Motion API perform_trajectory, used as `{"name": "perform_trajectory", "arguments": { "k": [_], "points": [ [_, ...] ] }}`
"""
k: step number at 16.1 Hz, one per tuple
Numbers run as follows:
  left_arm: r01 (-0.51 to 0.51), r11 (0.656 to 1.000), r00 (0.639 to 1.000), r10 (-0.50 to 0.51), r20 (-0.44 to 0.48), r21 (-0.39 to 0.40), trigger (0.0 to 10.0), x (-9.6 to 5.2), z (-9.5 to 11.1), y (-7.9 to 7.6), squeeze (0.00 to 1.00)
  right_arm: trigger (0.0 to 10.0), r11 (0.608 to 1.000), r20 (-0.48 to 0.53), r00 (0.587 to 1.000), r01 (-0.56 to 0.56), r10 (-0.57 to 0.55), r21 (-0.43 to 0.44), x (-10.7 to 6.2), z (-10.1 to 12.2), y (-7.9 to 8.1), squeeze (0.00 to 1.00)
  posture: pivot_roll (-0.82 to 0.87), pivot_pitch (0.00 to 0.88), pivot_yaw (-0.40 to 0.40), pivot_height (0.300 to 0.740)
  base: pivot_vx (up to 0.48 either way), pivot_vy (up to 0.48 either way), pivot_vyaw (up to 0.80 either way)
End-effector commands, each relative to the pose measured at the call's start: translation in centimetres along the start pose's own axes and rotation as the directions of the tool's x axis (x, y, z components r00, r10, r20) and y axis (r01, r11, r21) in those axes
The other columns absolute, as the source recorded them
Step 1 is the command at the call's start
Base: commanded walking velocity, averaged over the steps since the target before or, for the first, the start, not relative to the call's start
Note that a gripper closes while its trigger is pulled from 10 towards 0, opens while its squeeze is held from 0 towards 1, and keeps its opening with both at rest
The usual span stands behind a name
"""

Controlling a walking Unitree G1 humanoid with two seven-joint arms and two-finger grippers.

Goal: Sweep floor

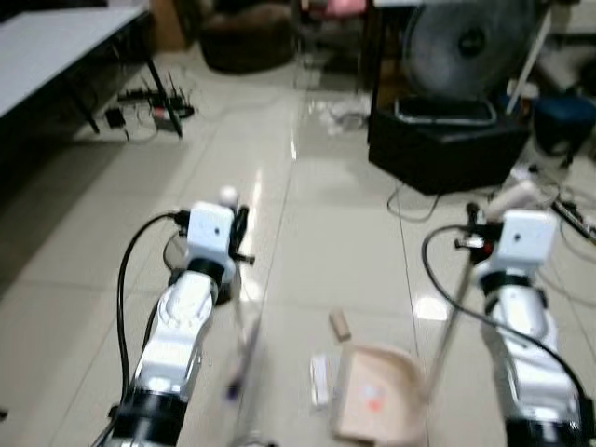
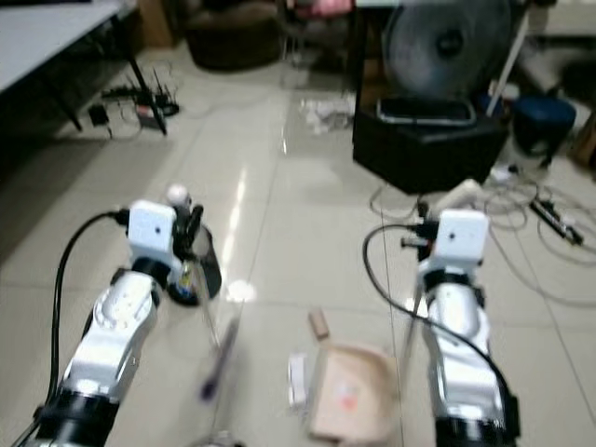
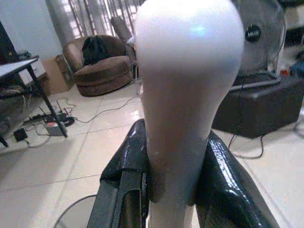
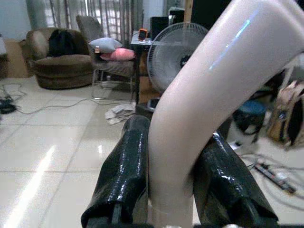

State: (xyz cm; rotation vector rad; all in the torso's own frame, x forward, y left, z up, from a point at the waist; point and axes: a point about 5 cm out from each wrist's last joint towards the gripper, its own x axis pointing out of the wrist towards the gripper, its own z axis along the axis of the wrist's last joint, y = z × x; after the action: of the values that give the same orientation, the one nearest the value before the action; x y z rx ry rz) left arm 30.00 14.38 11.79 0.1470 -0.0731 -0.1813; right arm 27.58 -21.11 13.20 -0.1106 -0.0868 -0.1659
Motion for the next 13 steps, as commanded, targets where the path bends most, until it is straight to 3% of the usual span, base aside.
{"name": "perform_trajectory", "arguments": {
  "k": [1, 13],
  "points": [
    [-0.022, 0.999, 0.999, 0.021, 0.027, 0.045, 10.0, 0.01, 0.67, 1.07, 0.0, 10.0, 0.999, 0.041, 0.999, -0.023, 0.021, 0.028, 0.19, 0.84, 0.9, 0.0, -0.01, 0.073, 0.053, 0.74, 0.311, 0.0, 0.0],
    [-0.001, 0.999, 1.0, 0.0, 0.024, 0.046, 10.0, 0.13, 0.72, 0.96, 0.0, 10.0, 0.999, 0.022, 1.0, 0.0, -0.001, 0.035, -0.08, 0.18, 0.48, 0.0, 0.0, 0.091, 0.063, 0.74, 0.302, 0.0, 0.0]
  ]
}}
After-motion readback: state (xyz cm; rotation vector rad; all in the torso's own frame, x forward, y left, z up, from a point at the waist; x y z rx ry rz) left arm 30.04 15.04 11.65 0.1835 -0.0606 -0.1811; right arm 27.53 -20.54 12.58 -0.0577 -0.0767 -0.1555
